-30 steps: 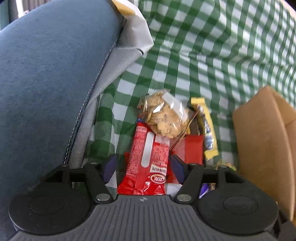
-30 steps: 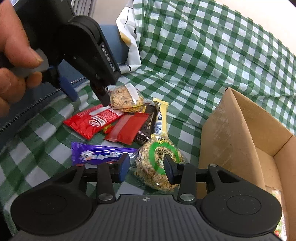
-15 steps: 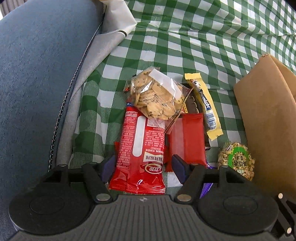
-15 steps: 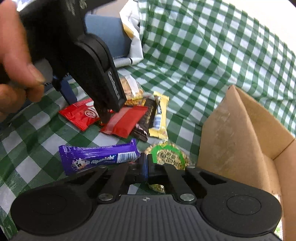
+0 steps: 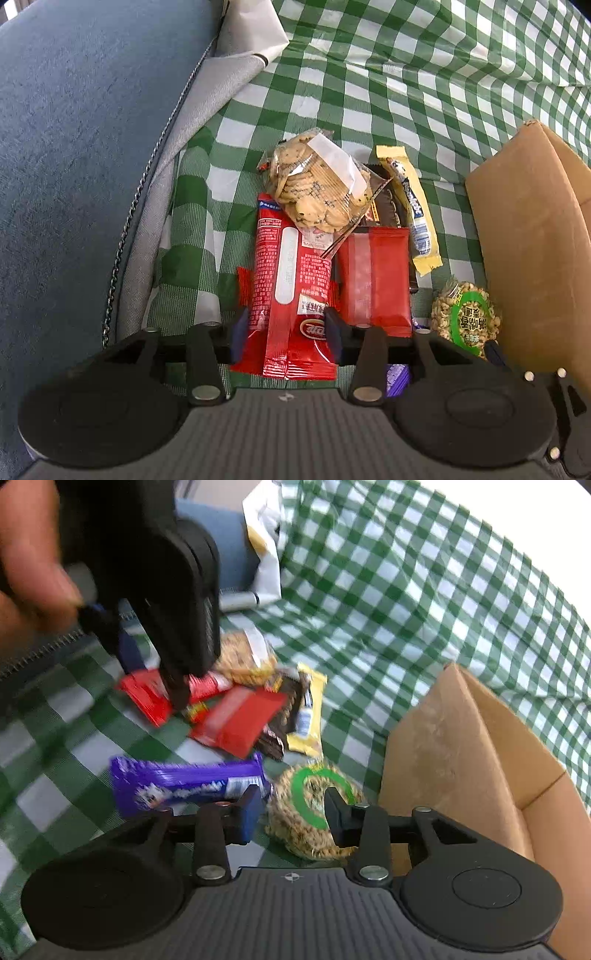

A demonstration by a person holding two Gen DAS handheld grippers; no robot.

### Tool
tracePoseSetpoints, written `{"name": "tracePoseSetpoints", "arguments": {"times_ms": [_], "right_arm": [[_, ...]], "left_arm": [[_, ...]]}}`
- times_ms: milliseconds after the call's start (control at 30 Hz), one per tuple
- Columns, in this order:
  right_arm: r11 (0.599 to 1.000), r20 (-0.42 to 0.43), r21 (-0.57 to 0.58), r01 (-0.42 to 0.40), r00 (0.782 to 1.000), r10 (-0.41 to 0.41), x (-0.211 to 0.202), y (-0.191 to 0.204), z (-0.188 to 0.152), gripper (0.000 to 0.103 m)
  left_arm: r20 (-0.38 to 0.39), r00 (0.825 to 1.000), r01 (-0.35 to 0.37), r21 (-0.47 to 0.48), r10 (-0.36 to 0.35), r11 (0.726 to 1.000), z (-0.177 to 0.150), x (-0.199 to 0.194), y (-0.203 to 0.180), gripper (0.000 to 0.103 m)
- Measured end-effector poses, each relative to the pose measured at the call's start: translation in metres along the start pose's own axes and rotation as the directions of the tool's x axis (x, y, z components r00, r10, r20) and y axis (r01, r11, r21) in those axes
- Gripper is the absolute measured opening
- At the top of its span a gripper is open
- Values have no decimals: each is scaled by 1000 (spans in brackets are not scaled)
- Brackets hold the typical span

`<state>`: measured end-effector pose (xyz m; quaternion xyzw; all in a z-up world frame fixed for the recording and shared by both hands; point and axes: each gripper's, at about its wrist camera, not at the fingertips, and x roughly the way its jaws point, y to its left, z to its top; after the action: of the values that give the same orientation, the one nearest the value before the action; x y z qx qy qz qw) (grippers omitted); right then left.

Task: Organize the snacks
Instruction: 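Close the left tool on the red wafer package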

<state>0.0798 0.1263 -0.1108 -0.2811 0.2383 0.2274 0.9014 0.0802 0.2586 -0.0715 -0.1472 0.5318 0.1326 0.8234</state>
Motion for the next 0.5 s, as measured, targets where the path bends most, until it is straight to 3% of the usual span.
{"name": "tracePoseSetpoints", "arguments": {"times_ms": [100, 233, 400, 500], "right_arm": [[1000, -35, -1, 3, 999, -3, 8, 0, -1, 40], [1000, -49, -1, -19, 999, 19, 11, -1, -1, 37], [999, -21, -12, -52, 998, 52, 8, -2, -1, 0], [996, -15, 6, -84, 996, 84, 6, -6, -2, 0]], "left_arm": [[-4, 1000, -13, 14, 13, 1000, 0, 2, -3, 58], [-12, 999, -31, 33, 31, 999, 1, 6, -9, 58], [-23, 999, -46, 55, 47, 997, 0, 12, -15, 58], [-38, 998, -54, 69, 57, 996, -2, 15, -17, 55]]}}
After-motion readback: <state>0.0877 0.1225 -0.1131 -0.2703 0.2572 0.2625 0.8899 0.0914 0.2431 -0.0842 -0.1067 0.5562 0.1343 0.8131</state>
